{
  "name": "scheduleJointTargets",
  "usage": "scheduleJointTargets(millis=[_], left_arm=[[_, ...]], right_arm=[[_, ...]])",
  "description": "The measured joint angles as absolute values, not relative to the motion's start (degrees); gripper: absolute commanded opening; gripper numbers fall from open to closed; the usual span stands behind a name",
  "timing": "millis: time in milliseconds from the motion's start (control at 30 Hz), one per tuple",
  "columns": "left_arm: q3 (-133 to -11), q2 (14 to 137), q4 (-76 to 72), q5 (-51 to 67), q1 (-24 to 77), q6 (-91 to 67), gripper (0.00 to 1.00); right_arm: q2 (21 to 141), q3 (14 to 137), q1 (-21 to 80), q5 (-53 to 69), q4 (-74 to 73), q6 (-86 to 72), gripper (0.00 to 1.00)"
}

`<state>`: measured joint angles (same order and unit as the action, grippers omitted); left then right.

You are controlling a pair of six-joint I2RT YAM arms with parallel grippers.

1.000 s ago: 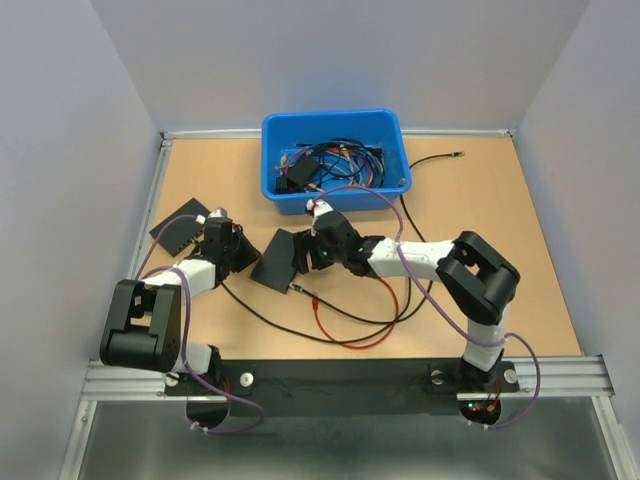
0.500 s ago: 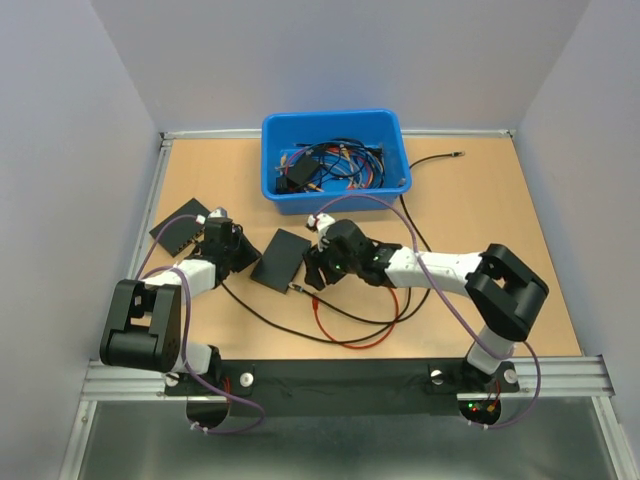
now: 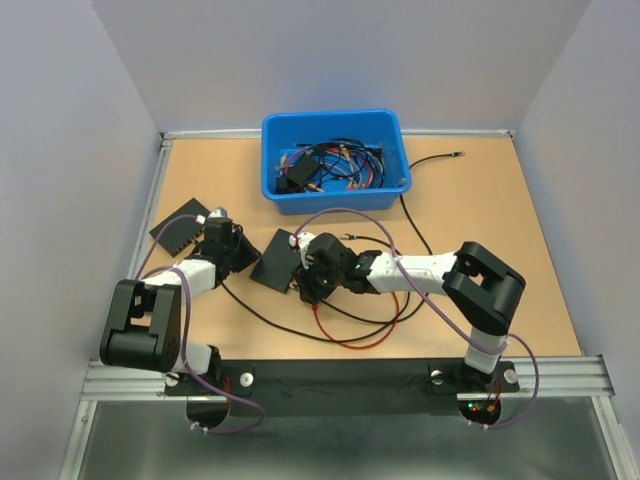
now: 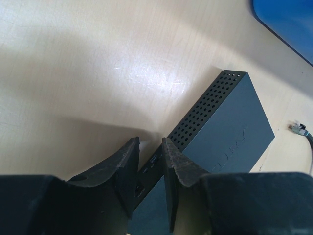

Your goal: Insert the plug into the switch port

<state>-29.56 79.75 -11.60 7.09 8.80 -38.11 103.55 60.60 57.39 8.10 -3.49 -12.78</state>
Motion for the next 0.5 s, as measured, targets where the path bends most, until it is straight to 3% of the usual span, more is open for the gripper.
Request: scheduleJointTargets(millis=[200,333,500], left_arm=[[-29.4,79.7,-11.9,7.1,8.8,-38.1,0.37],[-29.2,79.7,-12.3,7.1,8.8,-38.2,0.37],[-28.9,79.7,-12.7,7.1,8.8,-38.3,0.37]], right_arm=[[104.7,61.1,57.4,7.5,-3.7,-12.2,0.36],[105.8,61.5,57.4,6.7,-3.9,-12.1,0.22],[106.2,62.6,57.4,5.1,-4.4,-12.0,0.17]])
